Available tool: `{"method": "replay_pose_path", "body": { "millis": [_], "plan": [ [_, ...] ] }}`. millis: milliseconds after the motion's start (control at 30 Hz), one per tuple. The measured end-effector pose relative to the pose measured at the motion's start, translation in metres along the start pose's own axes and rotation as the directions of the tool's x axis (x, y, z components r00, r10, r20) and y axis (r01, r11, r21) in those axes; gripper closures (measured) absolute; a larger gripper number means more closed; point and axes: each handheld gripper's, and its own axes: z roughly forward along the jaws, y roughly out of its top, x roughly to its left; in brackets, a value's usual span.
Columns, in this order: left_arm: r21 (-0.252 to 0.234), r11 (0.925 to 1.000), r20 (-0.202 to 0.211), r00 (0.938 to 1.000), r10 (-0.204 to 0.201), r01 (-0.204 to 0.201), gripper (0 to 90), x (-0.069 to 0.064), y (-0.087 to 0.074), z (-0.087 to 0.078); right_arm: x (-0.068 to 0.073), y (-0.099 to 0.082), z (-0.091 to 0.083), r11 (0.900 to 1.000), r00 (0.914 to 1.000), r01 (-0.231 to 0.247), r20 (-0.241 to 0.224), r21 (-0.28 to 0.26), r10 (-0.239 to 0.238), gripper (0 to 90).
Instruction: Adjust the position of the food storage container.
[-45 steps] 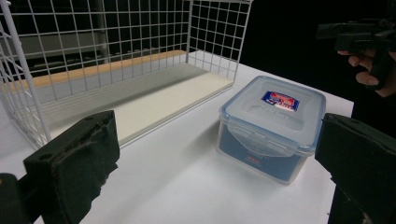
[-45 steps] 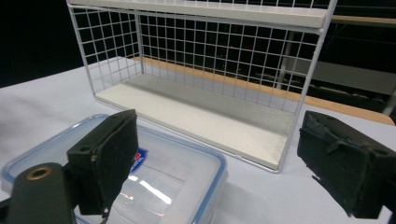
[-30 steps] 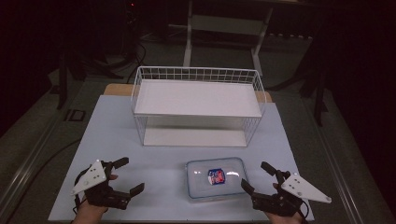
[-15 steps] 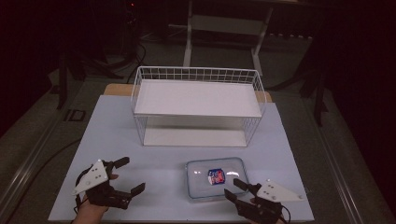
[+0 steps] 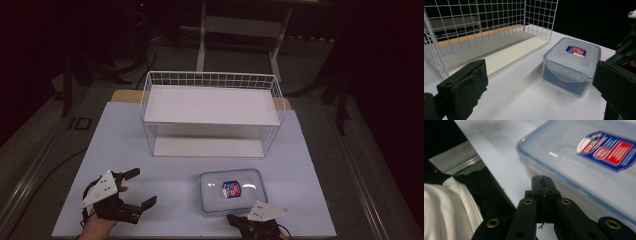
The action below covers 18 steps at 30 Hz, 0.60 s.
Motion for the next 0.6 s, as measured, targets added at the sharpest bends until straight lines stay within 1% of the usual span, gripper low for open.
{"method": "replay_pose_path", "body": {
  "millis": [67,100,167,233,300,400,600],
  "plan": [
    [0.001,1.0000,0.001,1.0000,0.000,0.000,0.0,0.000,0.000,0.000,-0.001,-0.001,0.004,0.9998,1.0000,0.007,0.001,0.019,-0.007,89.8],
    [0.000,1.0000,0.002,1.0000,-0.003,0.003,0.0,0.000,0.000,0.001,-0.003,-0.001,0.005,0.9996,1.0000,-0.001,-0.002,0.028,0.001,89.8],
    [0.002,1.0000,0.001,1.0000,-0.001,0.001,0.0,0.000,0.000,0.001,-0.006,-0.002,0.009,0.9989,1.0000,-0.002,0.008,0.047,0.001,89.9],
    [0.002,1.0000,0.001,1.0000,0.001,-0.001,0.0,0.000,0.000,0.001,-0.008,-0.002,0.012,0.9978,1.0000,-0.006,-0.004,0.066,0.006,89.9],
    [0.002,1.0000,0.002,1.0000,0.001,-0.001,0.0,0.000,0.000,0.001,-0.009,-0.002,0.015,0.9968,1.0000,0.005,0.004,0.080,-0.005,89.9],
    [0.004,1.0000,0.002,1.0000,0.000,0.000,0.0,0.000,-0.001,0.001,-0.011,-0.001,0.019,0.9965,1.0000,0.010,0.000,0.083,-0.010,89.9],
    [0.006,1.0000,0.007,1.0000,0.003,-0.003,0.0,-0.001,-0.001,0.002,-0.019,0.005,0.024,0.9969,0.9996,0.022,0.017,0.075,-0.024,89.9]
  ]
}}
